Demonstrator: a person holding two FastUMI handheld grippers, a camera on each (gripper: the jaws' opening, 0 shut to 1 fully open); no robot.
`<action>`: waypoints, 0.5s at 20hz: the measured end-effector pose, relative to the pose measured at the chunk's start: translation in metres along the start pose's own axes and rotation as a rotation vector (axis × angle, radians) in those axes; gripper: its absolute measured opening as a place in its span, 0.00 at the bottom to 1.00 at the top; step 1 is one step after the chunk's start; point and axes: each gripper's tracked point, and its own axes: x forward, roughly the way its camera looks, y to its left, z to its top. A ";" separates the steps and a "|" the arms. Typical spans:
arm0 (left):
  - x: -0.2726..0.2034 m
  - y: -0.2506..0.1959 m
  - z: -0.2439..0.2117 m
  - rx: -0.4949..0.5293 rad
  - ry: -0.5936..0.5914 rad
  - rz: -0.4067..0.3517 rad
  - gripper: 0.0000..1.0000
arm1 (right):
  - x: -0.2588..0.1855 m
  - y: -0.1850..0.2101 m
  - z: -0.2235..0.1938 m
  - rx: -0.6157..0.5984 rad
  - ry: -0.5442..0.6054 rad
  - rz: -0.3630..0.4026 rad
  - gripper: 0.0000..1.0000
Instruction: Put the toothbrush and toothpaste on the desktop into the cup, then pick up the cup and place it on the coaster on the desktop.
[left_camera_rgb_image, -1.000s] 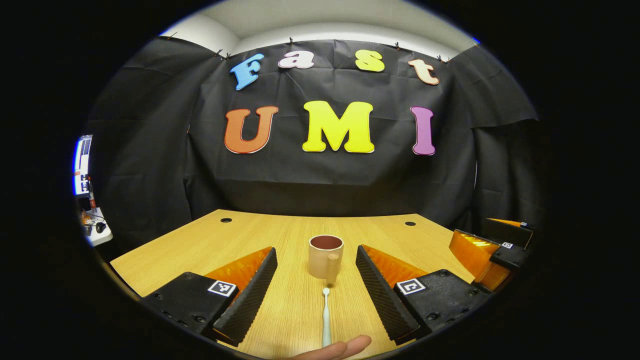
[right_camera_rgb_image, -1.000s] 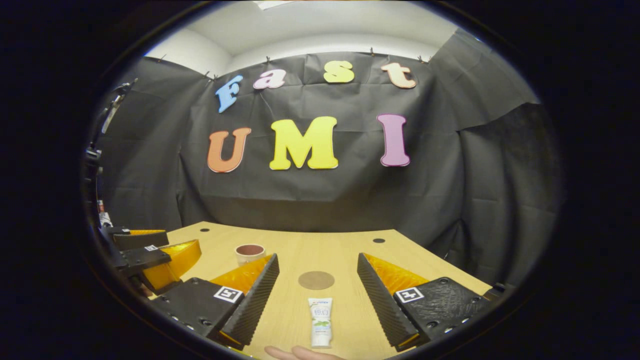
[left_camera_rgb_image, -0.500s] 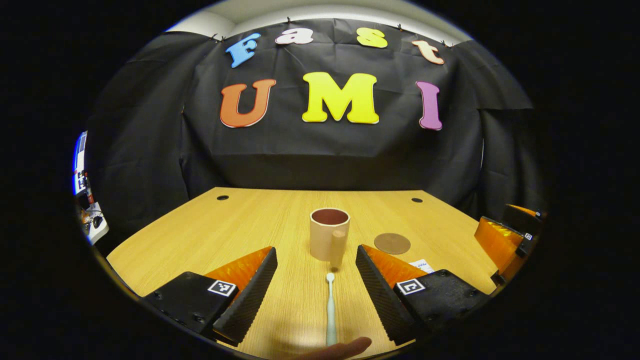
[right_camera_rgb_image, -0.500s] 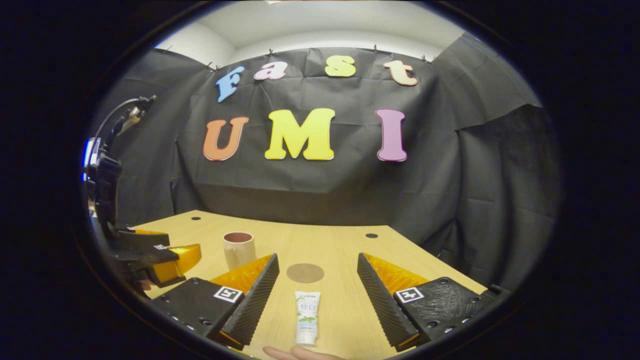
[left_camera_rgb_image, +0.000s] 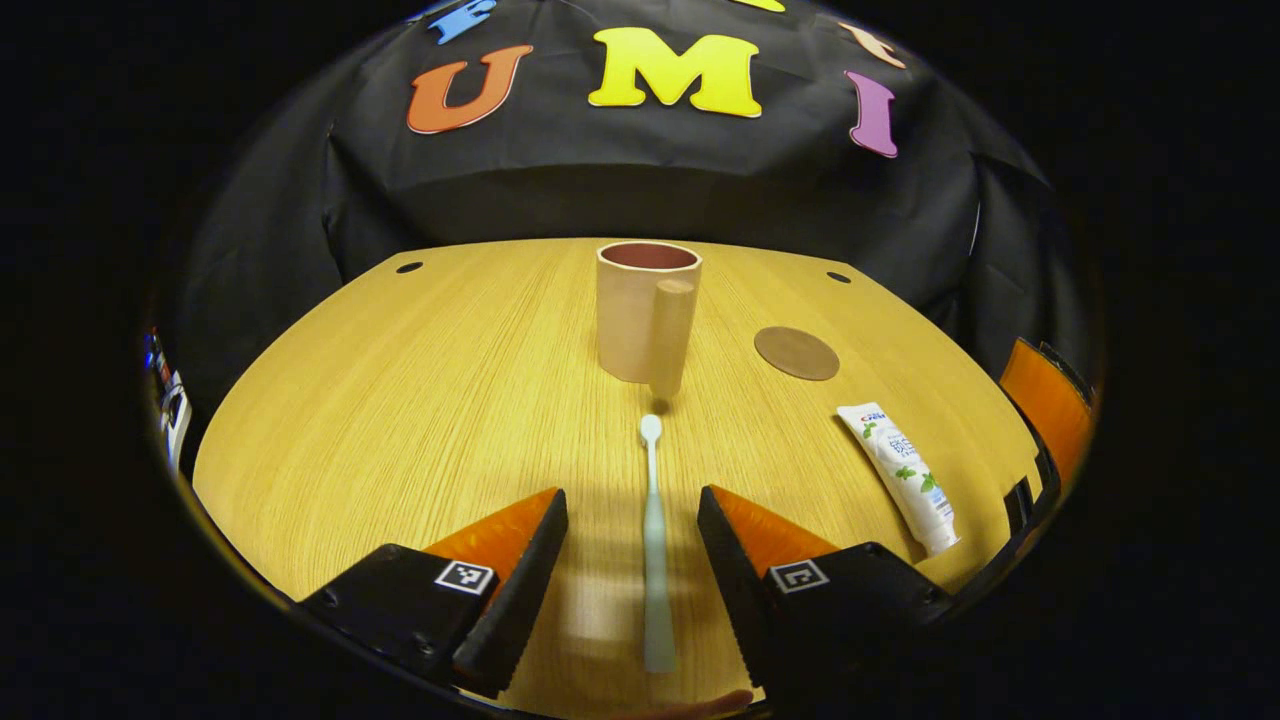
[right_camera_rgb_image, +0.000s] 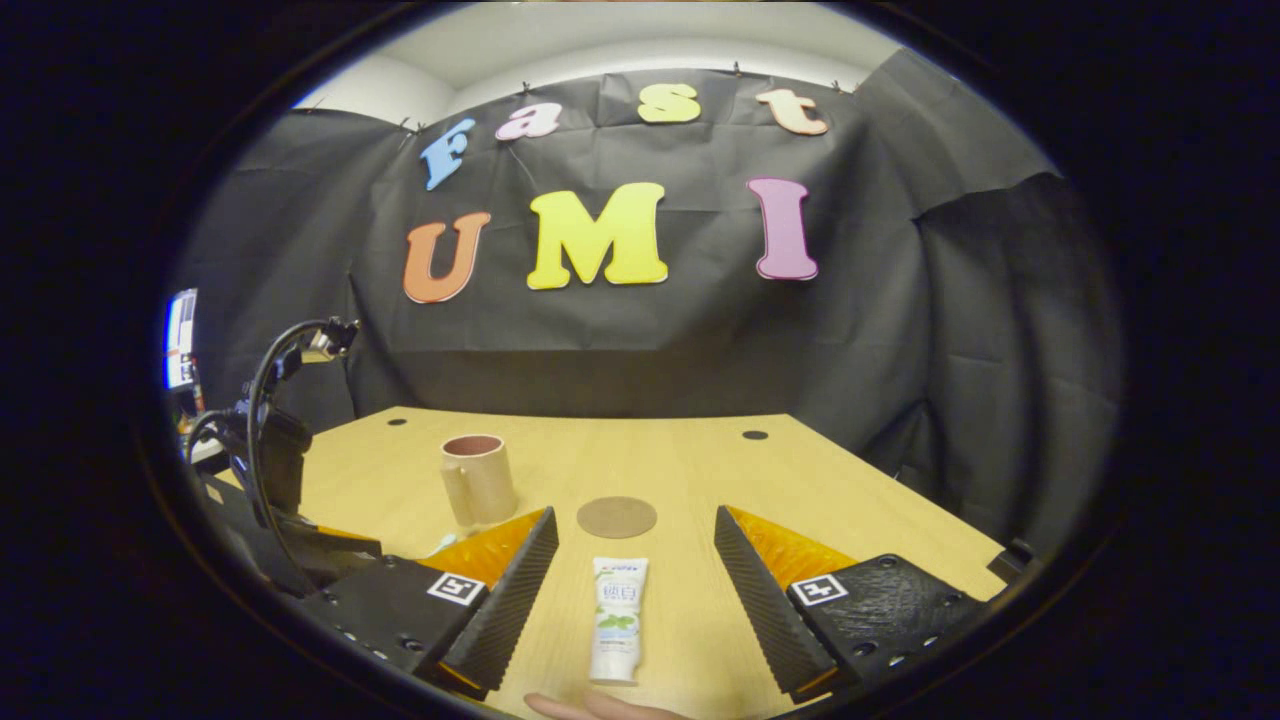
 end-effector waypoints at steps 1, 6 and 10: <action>0.001 0.001 0.001 0.020 -0.007 0.010 0.80 | 0.001 0.000 -0.001 0.000 0.004 -0.001 0.97; 0.006 -0.007 -0.012 0.000 0.047 -0.018 0.44 | 0.004 0.002 -0.007 -0.009 0.004 -0.001 0.95; 0.007 -0.005 -0.013 -0.011 0.050 -0.018 0.14 | 0.008 0.001 -0.014 -0.013 0.016 -0.006 0.95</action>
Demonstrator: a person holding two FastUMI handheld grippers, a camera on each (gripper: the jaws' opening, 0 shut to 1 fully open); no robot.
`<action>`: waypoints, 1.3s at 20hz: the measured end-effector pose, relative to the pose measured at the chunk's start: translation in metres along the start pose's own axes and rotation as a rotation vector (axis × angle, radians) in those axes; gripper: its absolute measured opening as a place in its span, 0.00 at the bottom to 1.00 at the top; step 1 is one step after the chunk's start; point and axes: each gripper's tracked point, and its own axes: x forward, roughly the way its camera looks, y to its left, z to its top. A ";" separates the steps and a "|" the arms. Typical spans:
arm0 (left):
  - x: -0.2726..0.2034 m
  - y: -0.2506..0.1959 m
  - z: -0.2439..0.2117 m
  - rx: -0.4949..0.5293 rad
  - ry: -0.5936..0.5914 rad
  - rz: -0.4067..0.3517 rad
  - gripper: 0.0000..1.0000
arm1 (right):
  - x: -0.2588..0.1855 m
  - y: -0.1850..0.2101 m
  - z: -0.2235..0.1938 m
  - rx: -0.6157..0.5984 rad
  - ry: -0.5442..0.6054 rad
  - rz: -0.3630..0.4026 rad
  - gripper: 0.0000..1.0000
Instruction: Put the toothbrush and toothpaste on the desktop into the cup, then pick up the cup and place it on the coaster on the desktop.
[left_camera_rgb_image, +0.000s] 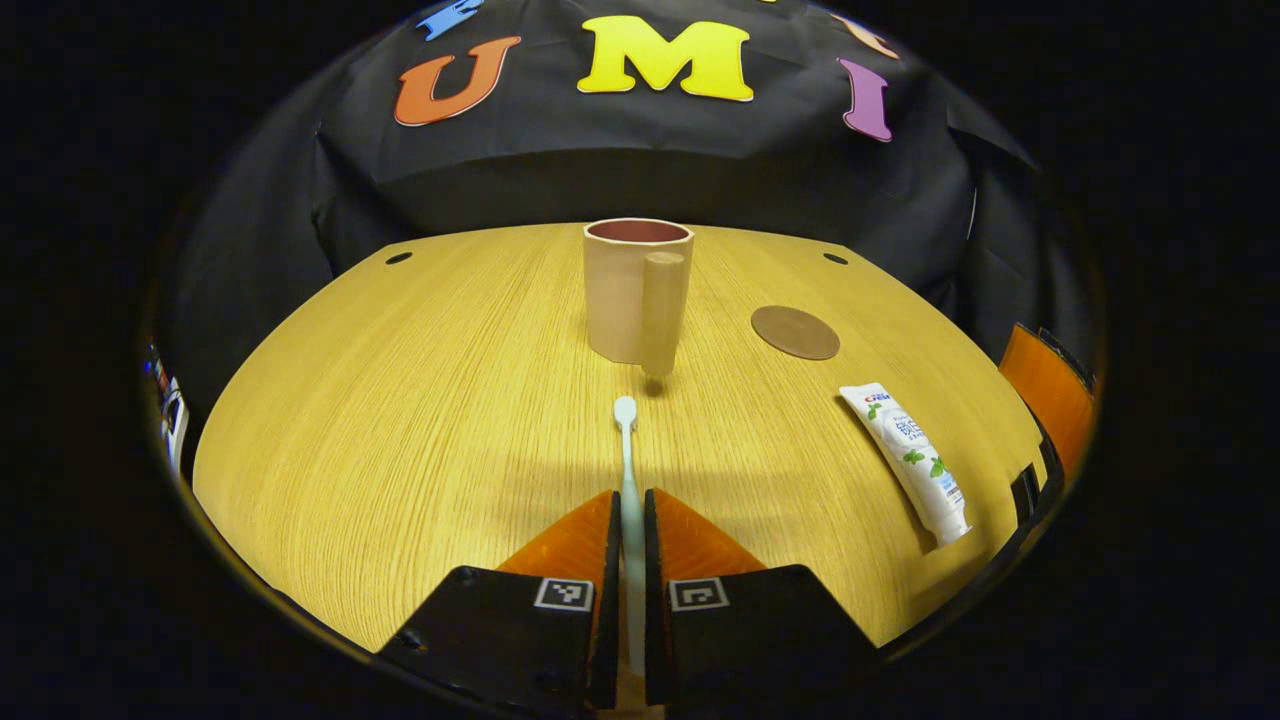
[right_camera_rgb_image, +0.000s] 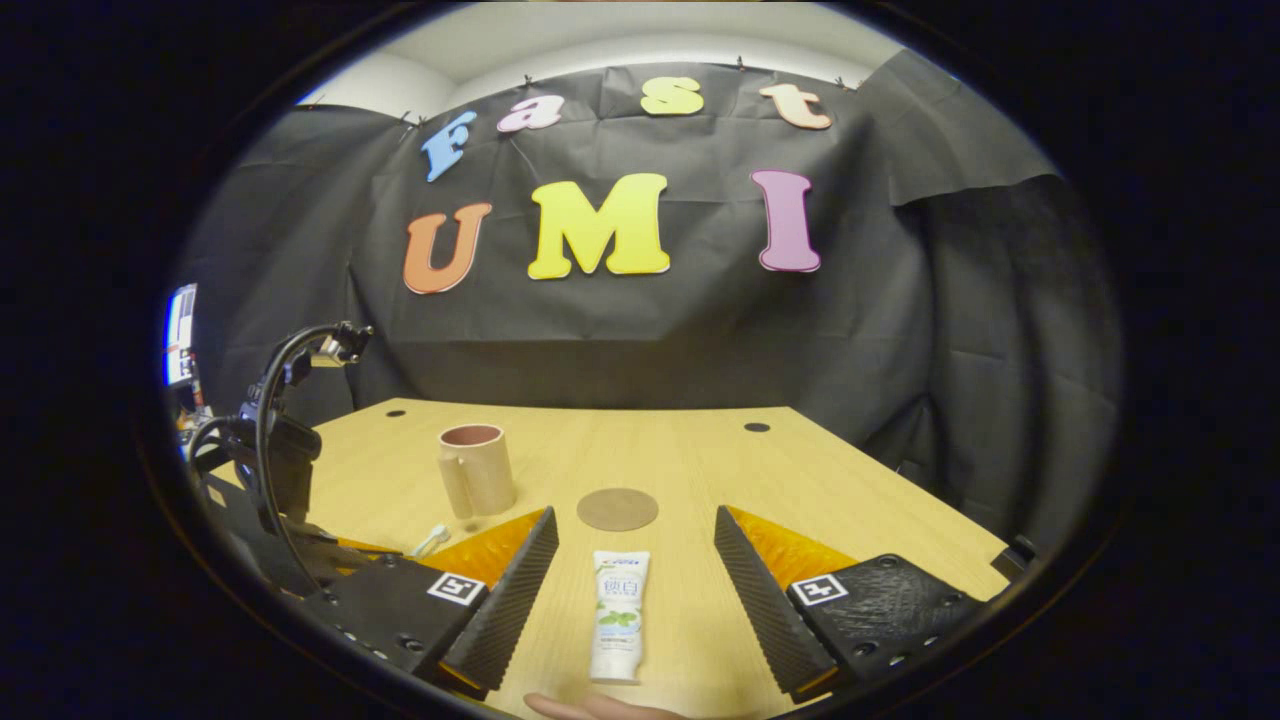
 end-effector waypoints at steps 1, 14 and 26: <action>0.000 0.000 0.000 0.002 0.000 -0.002 0.13 | 0.001 0.001 -0.001 0.003 0.006 0.001 0.95; -0.036 -0.002 0.040 -0.011 -0.216 -0.021 0.08 | 0.028 0.009 -0.068 -0.015 0.214 0.006 0.95; -0.109 -0.016 0.103 0.042 -0.598 0.007 0.08 | 0.035 0.002 -0.107 -0.019 0.377 -0.024 0.69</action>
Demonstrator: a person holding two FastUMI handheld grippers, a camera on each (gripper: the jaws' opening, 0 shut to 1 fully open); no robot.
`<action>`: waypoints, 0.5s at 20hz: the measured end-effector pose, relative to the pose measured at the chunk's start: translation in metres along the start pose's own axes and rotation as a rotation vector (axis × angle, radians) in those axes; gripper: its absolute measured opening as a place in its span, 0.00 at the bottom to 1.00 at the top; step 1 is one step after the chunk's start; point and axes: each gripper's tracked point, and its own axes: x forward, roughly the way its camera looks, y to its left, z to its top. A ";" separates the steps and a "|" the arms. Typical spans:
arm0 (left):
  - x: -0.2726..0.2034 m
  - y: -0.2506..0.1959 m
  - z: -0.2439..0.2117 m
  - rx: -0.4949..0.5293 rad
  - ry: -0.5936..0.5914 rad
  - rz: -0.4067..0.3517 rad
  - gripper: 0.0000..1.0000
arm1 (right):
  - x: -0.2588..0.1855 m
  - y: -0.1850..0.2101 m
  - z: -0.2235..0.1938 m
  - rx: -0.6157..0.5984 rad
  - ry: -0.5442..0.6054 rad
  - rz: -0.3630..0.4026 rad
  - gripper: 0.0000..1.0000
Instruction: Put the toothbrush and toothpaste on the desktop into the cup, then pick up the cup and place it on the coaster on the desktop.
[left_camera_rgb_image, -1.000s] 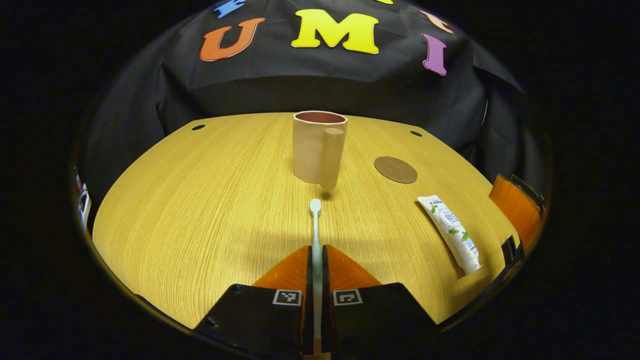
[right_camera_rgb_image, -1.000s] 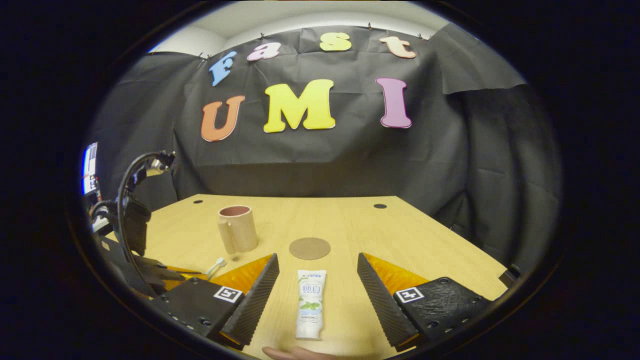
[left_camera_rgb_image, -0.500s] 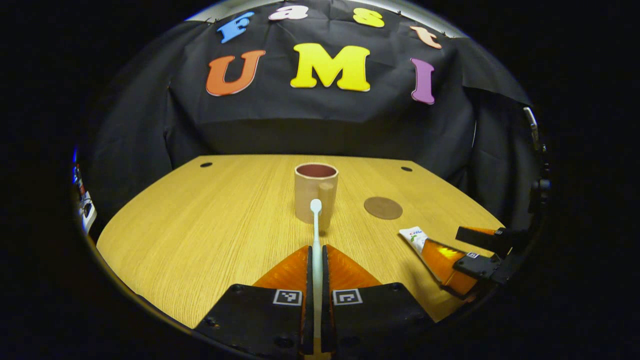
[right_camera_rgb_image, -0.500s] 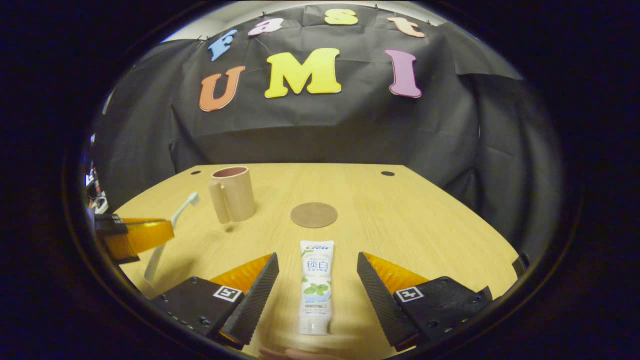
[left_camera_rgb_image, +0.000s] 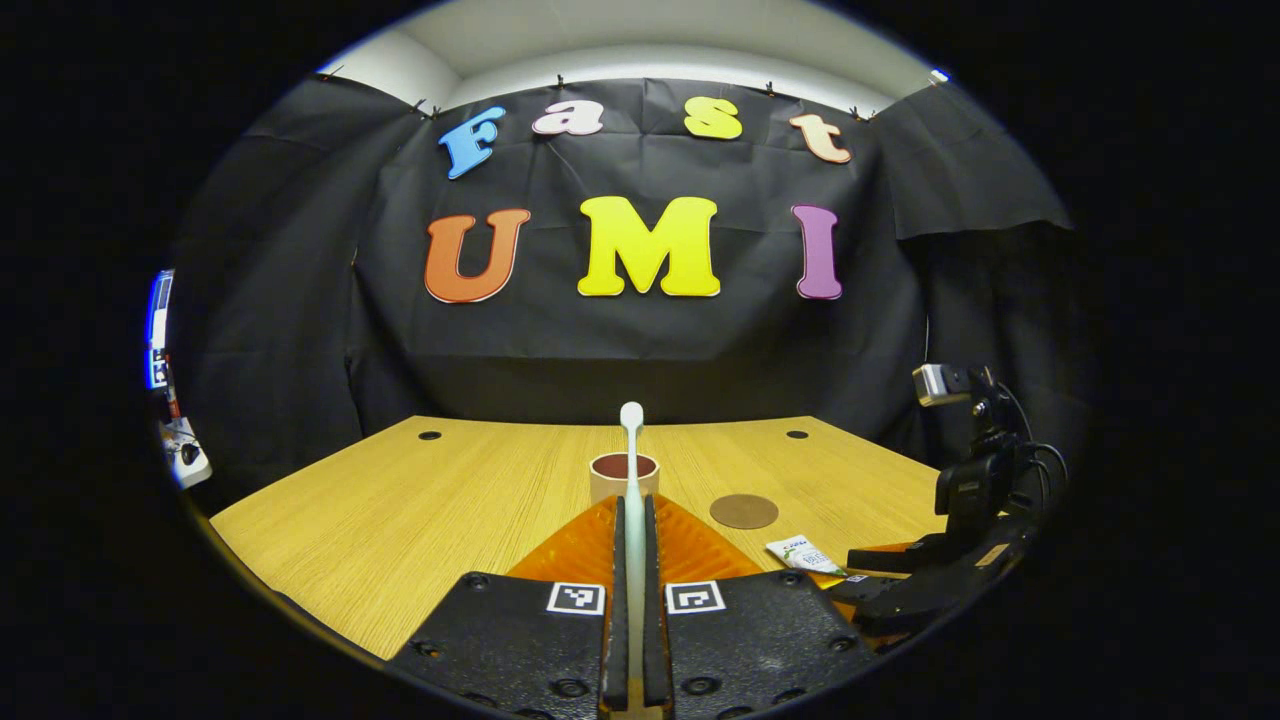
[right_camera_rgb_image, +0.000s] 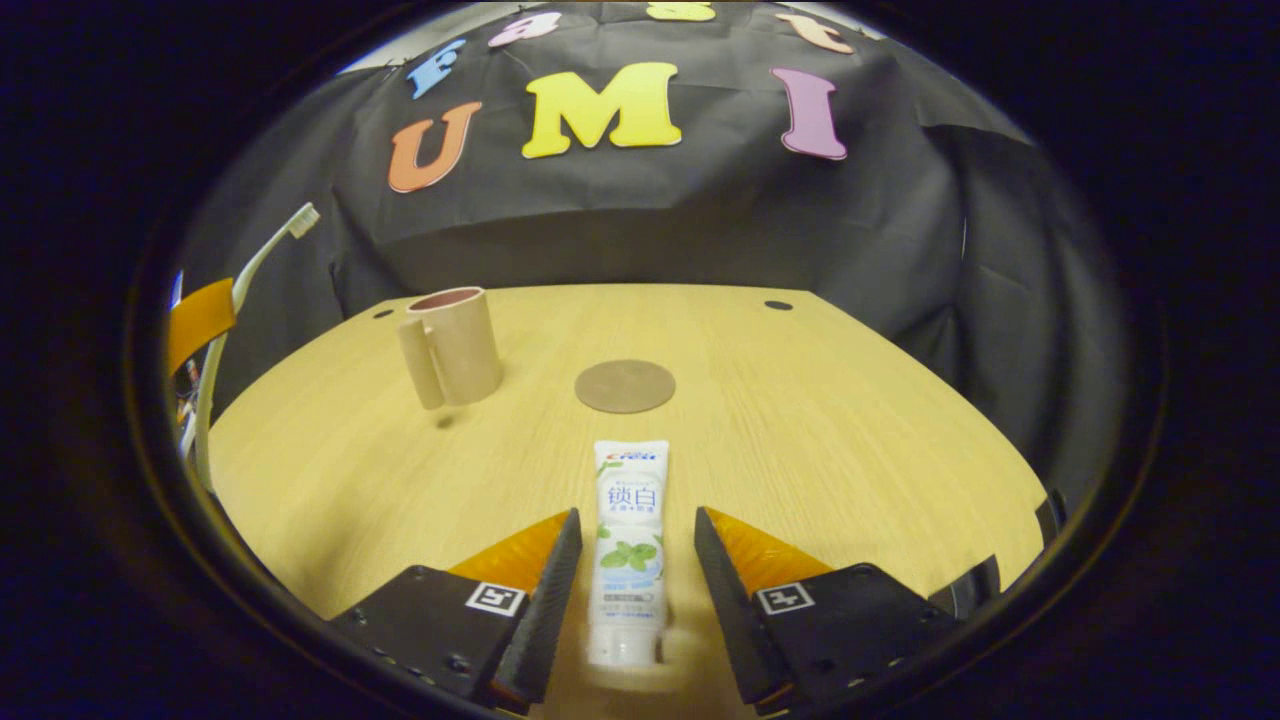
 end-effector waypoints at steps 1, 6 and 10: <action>0.000 0.000 -0.002 0.001 0.006 0.001 0.08 | 0.002 0.001 -0.005 0.002 0.027 0.010 0.65; 0.006 0.000 -0.009 -0.012 0.033 -0.006 0.08 | -0.004 0.006 -0.005 0.002 0.038 0.044 0.37; 0.008 0.008 -0.006 -0.024 0.030 0.008 0.08 | -0.009 0.010 0.001 0.045 0.014 0.087 0.29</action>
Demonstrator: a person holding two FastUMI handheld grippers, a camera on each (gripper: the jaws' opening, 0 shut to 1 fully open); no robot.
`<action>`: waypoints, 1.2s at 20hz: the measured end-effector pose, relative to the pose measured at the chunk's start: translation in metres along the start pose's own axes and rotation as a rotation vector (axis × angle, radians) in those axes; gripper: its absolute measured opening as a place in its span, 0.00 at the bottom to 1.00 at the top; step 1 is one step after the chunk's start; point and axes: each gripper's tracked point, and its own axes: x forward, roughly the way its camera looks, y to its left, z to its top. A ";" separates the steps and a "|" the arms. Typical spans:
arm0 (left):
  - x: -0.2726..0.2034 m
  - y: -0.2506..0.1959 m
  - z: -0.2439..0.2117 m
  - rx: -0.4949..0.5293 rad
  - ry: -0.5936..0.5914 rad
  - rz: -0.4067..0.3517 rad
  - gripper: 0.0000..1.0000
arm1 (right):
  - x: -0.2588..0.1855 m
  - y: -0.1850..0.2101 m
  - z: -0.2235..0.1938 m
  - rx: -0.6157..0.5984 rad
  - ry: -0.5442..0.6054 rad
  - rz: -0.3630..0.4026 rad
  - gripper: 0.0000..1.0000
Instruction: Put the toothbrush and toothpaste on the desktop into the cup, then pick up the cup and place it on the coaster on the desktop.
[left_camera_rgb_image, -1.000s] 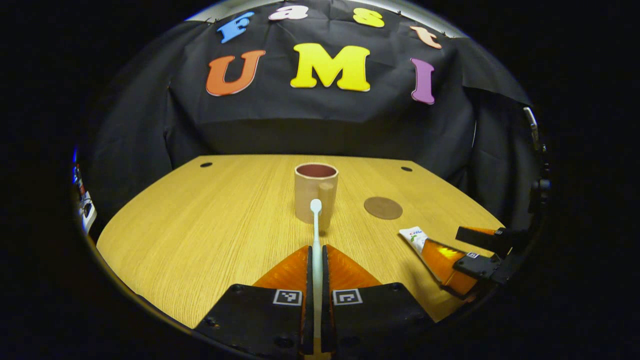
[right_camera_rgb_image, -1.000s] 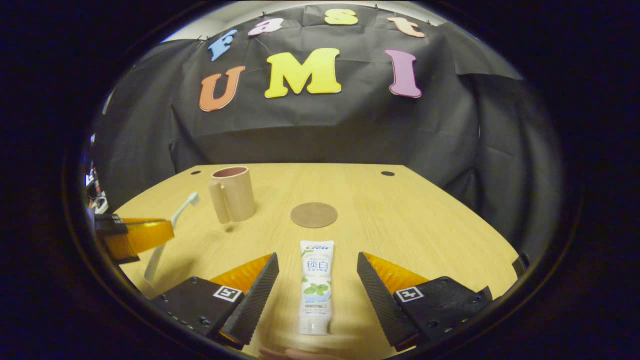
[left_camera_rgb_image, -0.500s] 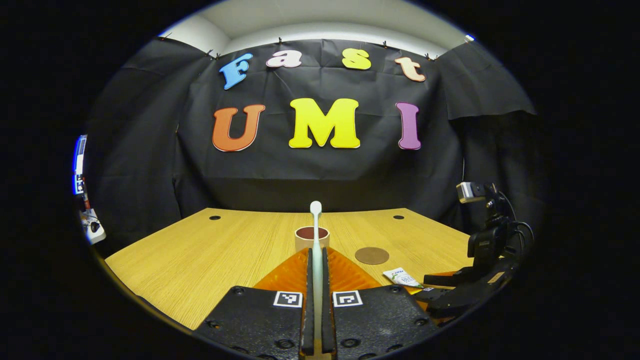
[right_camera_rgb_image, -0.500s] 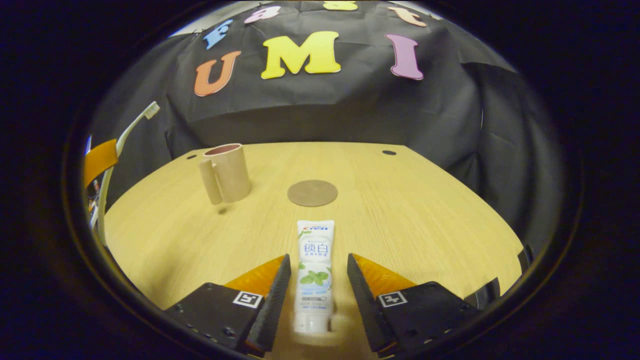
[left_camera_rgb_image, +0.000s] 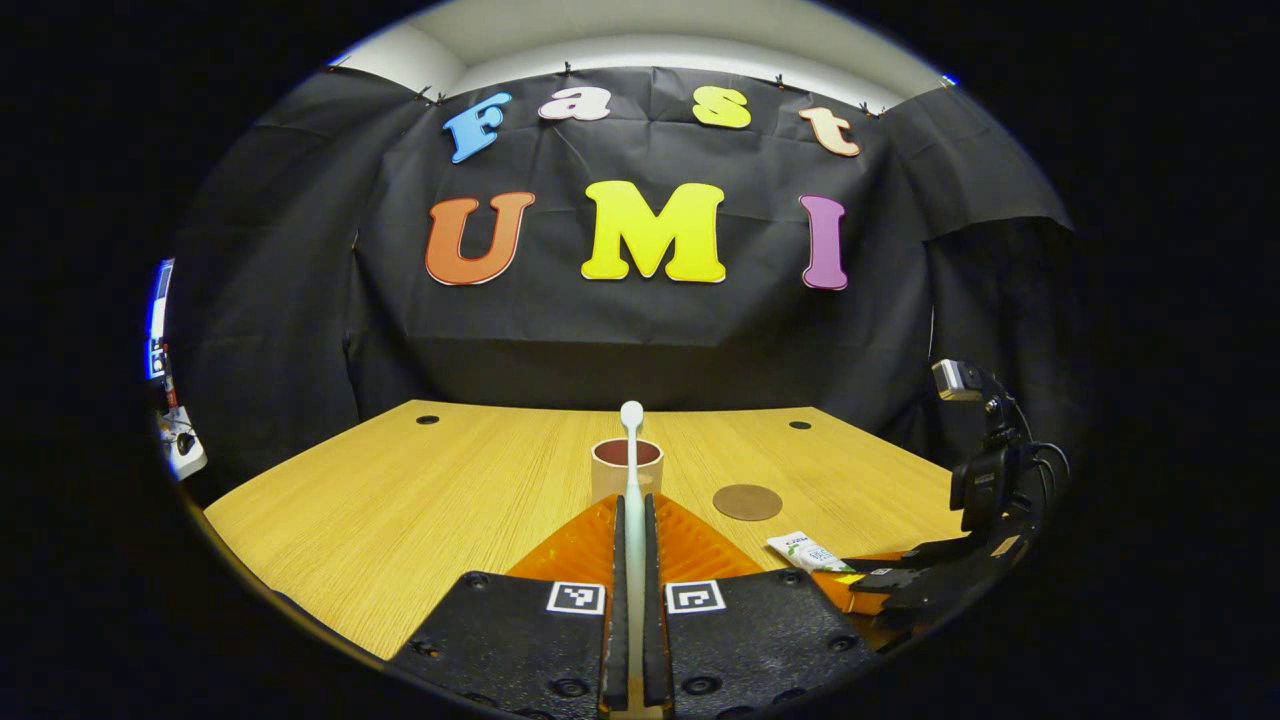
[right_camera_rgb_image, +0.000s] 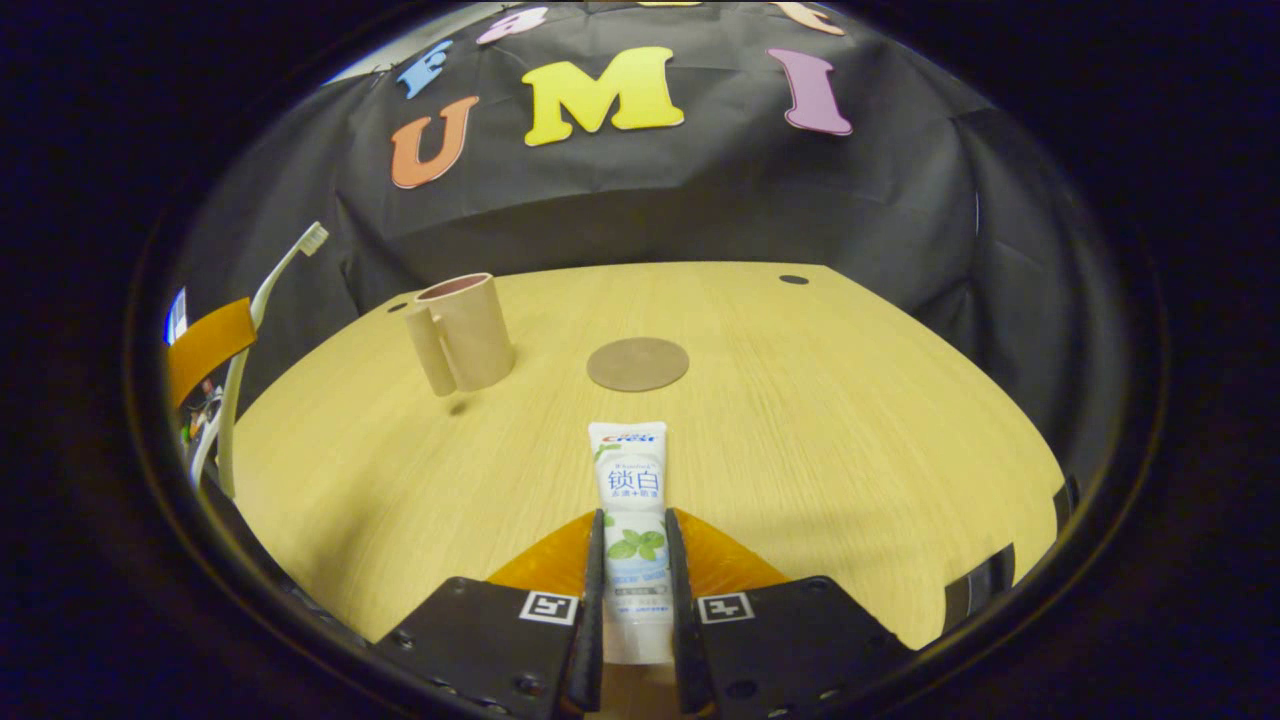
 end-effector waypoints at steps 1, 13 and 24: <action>-0.001 0.003 0.004 -0.003 -0.014 0.006 0.08 | -0.005 0.003 0.007 0.003 -0.030 0.011 0.29; 0.115 0.025 0.085 -0.077 -0.075 -0.024 0.08 | -0.054 0.016 0.054 -0.129 -0.271 0.039 0.27; 0.211 0.008 0.069 -0.084 0.010 -0.031 0.09 | -0.054 0.011 0.063 -0.089 -0.300 0.104 0.29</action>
